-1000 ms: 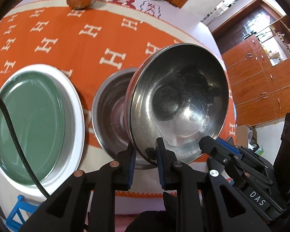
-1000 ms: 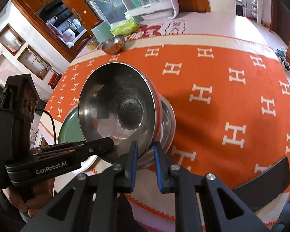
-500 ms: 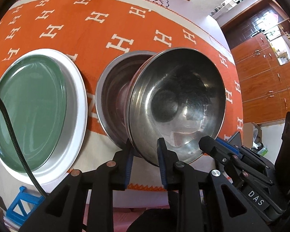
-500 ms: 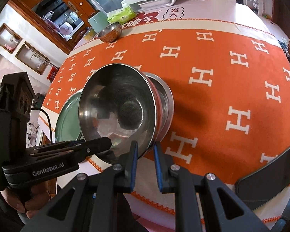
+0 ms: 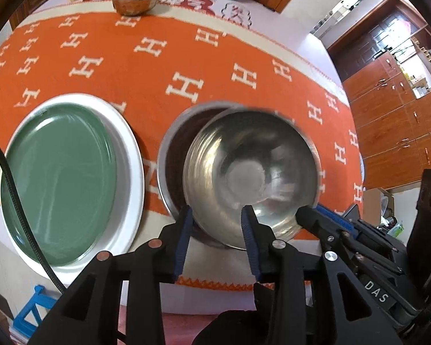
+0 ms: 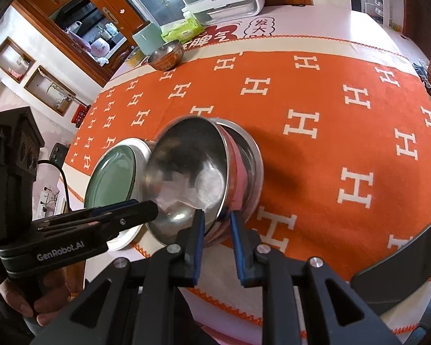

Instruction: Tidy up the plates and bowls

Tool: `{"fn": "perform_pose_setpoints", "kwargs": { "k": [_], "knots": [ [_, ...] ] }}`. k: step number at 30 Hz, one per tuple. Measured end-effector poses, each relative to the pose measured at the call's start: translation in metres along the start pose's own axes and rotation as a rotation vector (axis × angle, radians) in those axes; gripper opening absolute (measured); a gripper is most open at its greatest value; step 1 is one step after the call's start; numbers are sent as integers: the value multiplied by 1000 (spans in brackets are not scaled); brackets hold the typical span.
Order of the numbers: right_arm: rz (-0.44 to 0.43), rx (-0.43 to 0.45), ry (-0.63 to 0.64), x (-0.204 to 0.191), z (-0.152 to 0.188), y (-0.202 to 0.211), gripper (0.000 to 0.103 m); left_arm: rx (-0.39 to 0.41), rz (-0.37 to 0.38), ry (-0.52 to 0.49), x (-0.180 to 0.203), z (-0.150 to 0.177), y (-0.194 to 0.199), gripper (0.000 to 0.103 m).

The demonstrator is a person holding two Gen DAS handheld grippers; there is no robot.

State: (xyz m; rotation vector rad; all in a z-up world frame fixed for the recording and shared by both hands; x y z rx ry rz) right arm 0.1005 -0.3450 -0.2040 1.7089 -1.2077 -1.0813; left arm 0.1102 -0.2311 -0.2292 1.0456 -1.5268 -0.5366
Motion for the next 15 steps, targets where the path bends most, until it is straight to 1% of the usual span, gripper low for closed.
{"fn": "perform_pose_setpoints", "kwargs": {
  "k": [1, 8, 12, 15],
  "knots": [
    [1, 11, 1, -2, -2, 2, 20, 8, 2, -8, 0, -2, 3, 37],
    [13, 35, -27, -5, -9, 5, 20, 56, 47, -75, 10, -16, 17, 39],
    [12, 30, -51, -9, -12, 1, 20, 99, 81, -108, 13, -23, 31, 44],
    [2, 37, -65, -17, -15, 0, 20, 128, 95, -127, 10, -30, 41, 47]
  ]
}}
Point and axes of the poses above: each gripper's, at about its wrist camera, not at the fingertips, and y roughly against the way its jaws point, x to its right, z to its underside, the point moved 9 cm from there along -y, roughly the way its jaws point, and after that the axes turned 14 degrees about z, right-handed, at the moved point
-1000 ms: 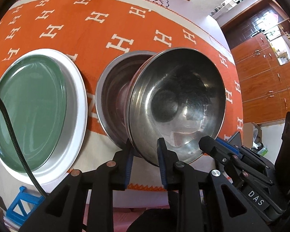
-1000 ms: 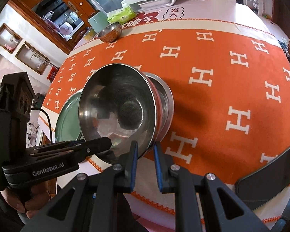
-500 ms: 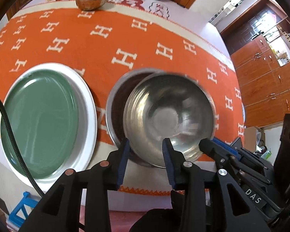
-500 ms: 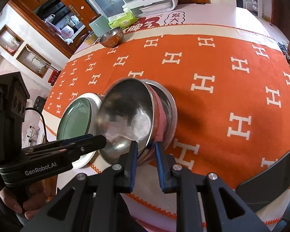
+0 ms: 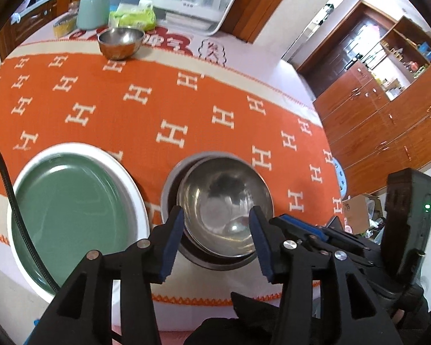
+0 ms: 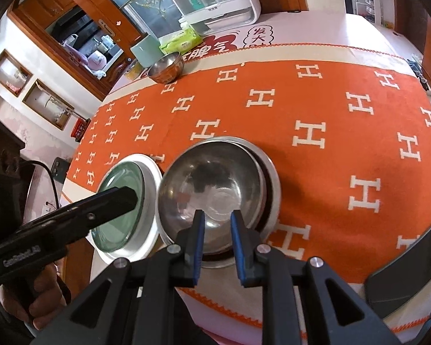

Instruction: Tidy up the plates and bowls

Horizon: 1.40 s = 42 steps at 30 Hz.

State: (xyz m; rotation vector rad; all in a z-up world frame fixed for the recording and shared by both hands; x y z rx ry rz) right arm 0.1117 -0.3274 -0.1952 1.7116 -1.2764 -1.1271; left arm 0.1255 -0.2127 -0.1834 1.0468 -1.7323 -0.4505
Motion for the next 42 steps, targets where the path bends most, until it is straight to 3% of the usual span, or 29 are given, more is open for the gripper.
{"fn": "perform_pose_setpoints", "kwargs": {
  "k": [9, 19, 26, 36, 42],
  "knots": [
    [-44, 22, -39, -39, -17, -9, 20, 42, -16, -34, -26, -18, 36, 56],
    [-73, 45, -38, -110, -37, -28, 20, 70, -114, -17, -95, -41, 88, 62],
    [-50, 48, -50, -146, -44, -43, 20, 58, -133, -9, -137, -62, 116, 62],
    [20, 127, -153, -170, -84, -53, 21, 54, -147, -50, -183, -117, 150, 67],
    [63, 215, -182, -177, -126, -49, 21, -5, -141, -76, -204, -166, 158, 68]
  ]
}}
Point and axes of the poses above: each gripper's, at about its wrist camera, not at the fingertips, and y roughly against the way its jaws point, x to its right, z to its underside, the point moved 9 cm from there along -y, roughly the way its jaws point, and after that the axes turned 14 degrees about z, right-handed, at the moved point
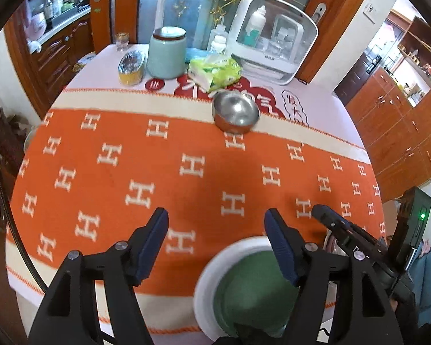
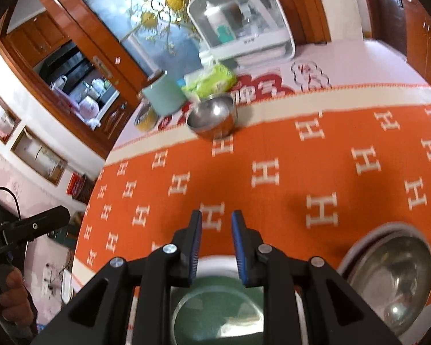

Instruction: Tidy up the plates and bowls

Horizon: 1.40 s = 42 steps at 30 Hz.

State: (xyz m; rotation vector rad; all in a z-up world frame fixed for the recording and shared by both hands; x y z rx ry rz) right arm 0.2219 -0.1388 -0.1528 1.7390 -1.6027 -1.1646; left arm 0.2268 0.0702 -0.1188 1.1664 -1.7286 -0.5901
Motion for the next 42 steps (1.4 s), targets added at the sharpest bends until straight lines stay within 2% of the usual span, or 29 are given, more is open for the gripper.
{"fn": "perform_pose_setpoints", "kwargs": {
  "k": [9, 13, 19, 23, 29, 35, 42],
  "knots": [
    [70, 122, 8, -16, -69, 1, 22, -25, -26, -100, -15, -84, -1, 68],
    [90, 167, 12, -20, -99, 3, 36, -22, -19, -138, -12, -118, -7, 69],
    [112, 234, 16, -28, -140, 4, 41, -17, -21, -152, -12, -149, -27, 71],
    [122, 269, -2, -31, -162, 0, 51, -23, 8, -129, -15, -157, -45, 71],
    [112, 251, -32, -31, -163, -23, 54, -11, 32, -110, -25, -165, -74, 71],
    [106, 229, -126, -22, -155, -57, 54, -34, 82, -127, -30, -162, -110, 71],
    [88, 180, -177, -18, -144, -97, 54, -58, 120, -126, -37, -156, -159, 71]
  ]
}}
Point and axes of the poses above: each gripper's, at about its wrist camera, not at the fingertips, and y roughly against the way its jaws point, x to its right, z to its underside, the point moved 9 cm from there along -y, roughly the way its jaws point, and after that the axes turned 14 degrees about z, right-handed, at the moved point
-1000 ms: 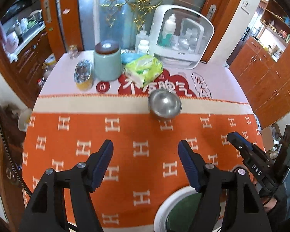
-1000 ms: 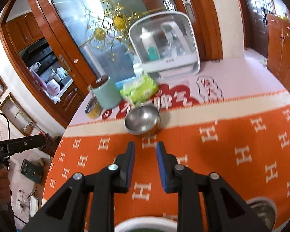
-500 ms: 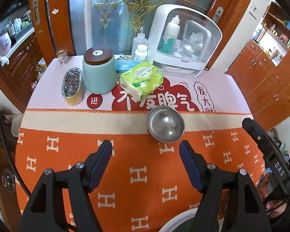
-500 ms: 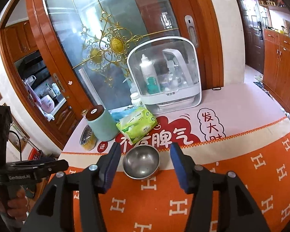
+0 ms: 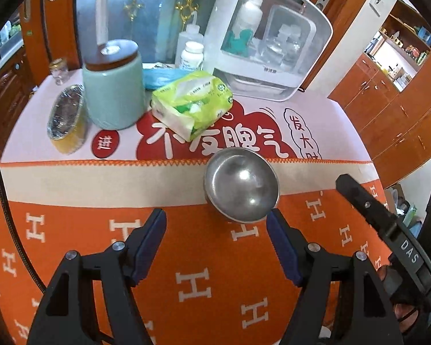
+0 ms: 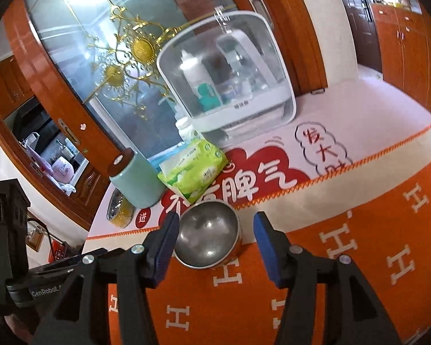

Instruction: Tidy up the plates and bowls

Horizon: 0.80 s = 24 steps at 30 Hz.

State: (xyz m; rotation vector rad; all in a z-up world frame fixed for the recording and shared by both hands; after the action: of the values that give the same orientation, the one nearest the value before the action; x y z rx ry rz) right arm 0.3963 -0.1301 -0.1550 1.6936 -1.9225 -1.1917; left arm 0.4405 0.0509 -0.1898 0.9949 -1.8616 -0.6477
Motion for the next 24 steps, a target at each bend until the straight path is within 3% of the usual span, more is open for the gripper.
{"fn": "perform_pose_setpoints", "kwargs": {
  "k": [8, 15, 19, 24],
  "knots": [
    [-2, -61, -57, 5, 22, -43, 54, -6, 47, 38, -17, 3, -44, 71],
    [-25, -159, -98, 4, 50, -79, 54, 4, 61, 135, -41, 5, -71, 71],
    [-29, -196, -114, 3, 62, -90, 45, -5, 72, 148, -46, 7, -84, 71],
    [-41, -218, -135, 5, 67, -97, 43, -14, 80, 155, -47, 11, -96, 60]
  ]
}}
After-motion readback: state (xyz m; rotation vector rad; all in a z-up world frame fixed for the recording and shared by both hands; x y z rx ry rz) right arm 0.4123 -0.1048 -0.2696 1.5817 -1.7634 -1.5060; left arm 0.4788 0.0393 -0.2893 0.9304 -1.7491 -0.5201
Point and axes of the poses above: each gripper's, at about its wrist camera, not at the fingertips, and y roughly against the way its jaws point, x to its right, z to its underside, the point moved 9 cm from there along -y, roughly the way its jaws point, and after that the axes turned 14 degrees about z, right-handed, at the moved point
